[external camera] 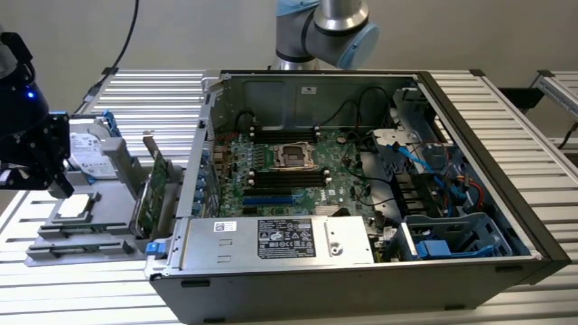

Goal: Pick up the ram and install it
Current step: 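Pick up the ram and move it above insertion slot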

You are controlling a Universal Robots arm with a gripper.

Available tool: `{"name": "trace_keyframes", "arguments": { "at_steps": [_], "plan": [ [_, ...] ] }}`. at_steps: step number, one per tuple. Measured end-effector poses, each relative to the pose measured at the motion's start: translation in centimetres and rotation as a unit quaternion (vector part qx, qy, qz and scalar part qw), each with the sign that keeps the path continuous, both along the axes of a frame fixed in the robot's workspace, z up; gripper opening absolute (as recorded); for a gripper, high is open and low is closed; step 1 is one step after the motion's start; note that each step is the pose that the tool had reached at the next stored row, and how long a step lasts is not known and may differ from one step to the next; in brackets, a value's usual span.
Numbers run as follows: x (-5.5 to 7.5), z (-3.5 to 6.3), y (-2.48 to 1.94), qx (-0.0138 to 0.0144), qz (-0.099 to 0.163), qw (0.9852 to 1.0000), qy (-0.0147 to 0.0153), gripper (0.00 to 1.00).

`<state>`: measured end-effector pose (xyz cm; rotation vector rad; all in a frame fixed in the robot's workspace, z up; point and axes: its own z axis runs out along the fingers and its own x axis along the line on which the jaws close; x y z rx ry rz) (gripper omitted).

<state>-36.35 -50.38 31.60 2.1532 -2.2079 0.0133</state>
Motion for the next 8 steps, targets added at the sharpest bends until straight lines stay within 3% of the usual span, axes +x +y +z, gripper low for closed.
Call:
{"name": "trace_keyframes", "arguments": {
  "at_steps": [4, 8],
  "plan": [
    [0.0, 0.0, 0.0, 0.0, 0.002, 1.0, 0.0, 0.12],
    [0.0, 0.01, 0.0, 0.0, 0.002, 1.0, 0.0, 0.29]
  ]
}}
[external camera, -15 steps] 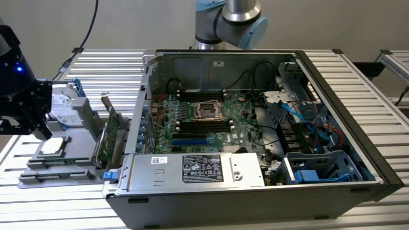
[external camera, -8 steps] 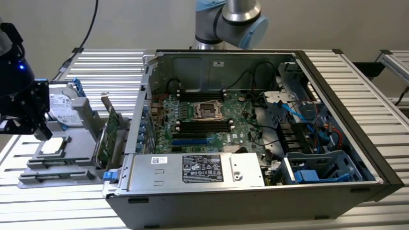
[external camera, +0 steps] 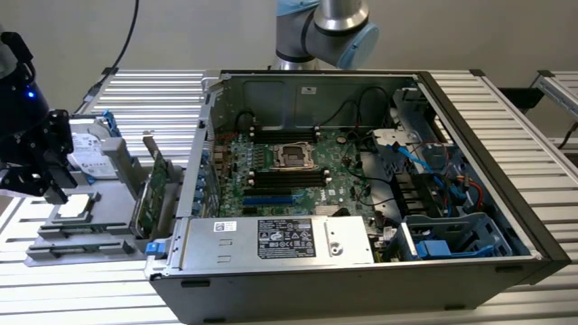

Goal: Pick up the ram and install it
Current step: 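Pick up the ram and move it above insertion slot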

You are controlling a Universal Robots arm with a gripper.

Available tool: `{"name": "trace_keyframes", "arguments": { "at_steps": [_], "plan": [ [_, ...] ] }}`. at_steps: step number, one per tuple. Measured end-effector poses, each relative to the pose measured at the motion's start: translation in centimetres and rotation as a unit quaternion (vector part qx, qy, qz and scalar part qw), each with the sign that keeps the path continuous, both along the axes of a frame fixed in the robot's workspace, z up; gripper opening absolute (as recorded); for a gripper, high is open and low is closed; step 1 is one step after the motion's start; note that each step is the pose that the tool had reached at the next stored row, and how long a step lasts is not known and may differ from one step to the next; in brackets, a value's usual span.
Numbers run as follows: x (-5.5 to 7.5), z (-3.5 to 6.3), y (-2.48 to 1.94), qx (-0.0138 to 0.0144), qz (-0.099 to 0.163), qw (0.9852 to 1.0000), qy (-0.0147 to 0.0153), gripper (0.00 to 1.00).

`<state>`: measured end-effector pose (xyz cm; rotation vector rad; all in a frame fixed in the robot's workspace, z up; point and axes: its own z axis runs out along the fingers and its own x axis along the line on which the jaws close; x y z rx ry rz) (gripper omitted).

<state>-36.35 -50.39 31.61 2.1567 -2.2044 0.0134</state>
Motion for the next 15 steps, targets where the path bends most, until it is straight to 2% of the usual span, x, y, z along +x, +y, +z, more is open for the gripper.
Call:
{"name": "trace_keyframes", "arguments": {
  "at_steps": [1, 2, 9, 15],
  "plan": [
    [0.0, -0.05, -0.01, 0.0, 0.0, 1.0, 0.0, 0.29],
    [0.0, -0.19, -0.03, 0.0, 0.0, 1.0, 0.0, 0.36],
    [-0.3, -1.07, -0.39, 0.0, 0.004, 1.0, 0.0011, 0.36],
    [-0.6, -1.8, -0.52, 0.0, 0.015, 0.9999, 0.0025, 0.36]
  ]
}}
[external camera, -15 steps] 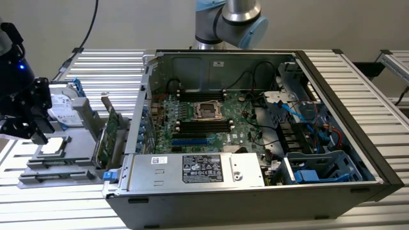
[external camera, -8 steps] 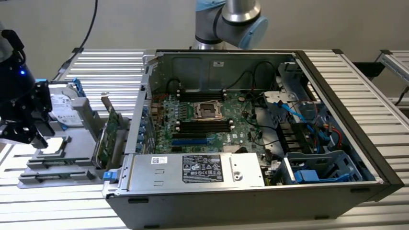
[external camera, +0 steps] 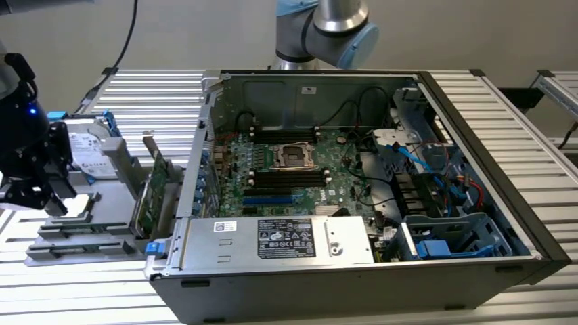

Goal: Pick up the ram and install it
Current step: 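Pick up the ram and move it above insertion slot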

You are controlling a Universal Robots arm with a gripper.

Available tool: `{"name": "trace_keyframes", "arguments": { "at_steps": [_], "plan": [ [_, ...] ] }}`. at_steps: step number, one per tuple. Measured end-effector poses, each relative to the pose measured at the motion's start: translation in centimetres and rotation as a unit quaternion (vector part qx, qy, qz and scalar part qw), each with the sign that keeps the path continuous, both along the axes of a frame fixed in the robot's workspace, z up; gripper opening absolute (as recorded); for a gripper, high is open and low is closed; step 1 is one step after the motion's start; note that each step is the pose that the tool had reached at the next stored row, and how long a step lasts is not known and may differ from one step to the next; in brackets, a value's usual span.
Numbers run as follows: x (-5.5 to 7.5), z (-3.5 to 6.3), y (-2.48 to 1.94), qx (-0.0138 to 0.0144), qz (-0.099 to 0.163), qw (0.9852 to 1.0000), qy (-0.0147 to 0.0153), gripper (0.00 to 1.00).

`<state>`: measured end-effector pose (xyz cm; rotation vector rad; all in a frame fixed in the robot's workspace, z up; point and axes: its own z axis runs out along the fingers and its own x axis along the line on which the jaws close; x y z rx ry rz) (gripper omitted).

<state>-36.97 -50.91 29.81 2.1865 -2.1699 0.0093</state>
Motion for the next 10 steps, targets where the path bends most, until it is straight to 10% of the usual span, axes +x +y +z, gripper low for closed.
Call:
{"name": "trace_keyframes", "arguments": {
  "at_steps": [10],
  "plan": [
    [-1.6, -1.74, -0.06, -0.0001, 0.013, 0.9999, 0.0001, 0.36]
  ]
}}
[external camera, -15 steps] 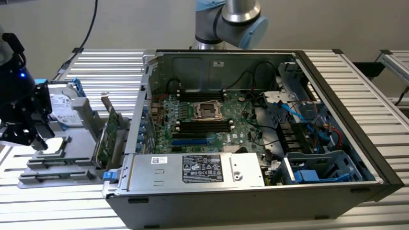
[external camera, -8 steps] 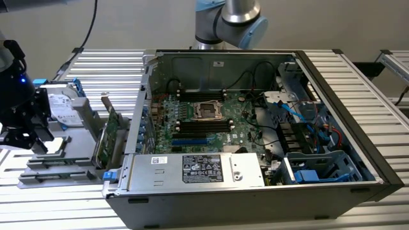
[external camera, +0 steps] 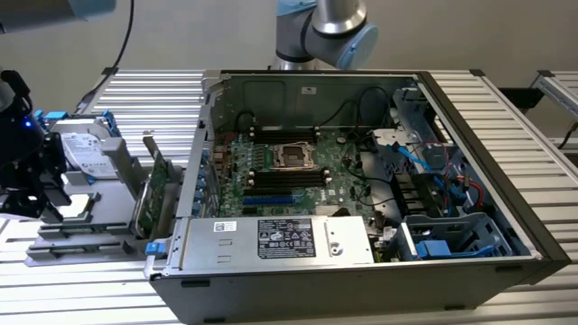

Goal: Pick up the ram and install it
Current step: 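Pick up the ram and move it above insertion slot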

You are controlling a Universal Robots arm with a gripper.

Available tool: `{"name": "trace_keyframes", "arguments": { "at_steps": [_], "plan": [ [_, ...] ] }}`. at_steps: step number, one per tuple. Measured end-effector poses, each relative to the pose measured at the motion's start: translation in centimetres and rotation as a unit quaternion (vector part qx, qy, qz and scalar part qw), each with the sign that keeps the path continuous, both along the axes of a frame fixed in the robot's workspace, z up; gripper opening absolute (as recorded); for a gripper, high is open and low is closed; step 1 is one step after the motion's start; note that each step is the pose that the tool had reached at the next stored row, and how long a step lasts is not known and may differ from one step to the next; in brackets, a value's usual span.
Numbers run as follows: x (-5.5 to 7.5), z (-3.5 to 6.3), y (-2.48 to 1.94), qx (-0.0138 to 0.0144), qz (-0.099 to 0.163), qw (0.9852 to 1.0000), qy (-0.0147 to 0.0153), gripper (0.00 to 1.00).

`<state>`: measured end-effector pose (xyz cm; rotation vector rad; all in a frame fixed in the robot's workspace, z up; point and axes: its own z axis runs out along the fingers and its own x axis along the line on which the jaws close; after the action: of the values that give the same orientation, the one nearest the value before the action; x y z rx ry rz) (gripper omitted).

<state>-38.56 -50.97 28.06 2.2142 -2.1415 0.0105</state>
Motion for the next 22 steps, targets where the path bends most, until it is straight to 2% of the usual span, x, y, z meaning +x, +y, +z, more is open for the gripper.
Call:
{"name": "trace_keyframes", "arguments": {
  "at_steps": [2, 14, 22],
  "plan": [
    [-0.3, -0.39, -0.02, 0.0001, 0.001, 1.0, -0.0001, 0.36],
    [-0.4, -2.56, -0.71, 0.0002, 0.001, 1.0, -0.0001, 0.36],
    [0.3, -4.02, -0.99, 0.0002, 0.002, 1.0, -0.0001, 0.36]
  ]
}}
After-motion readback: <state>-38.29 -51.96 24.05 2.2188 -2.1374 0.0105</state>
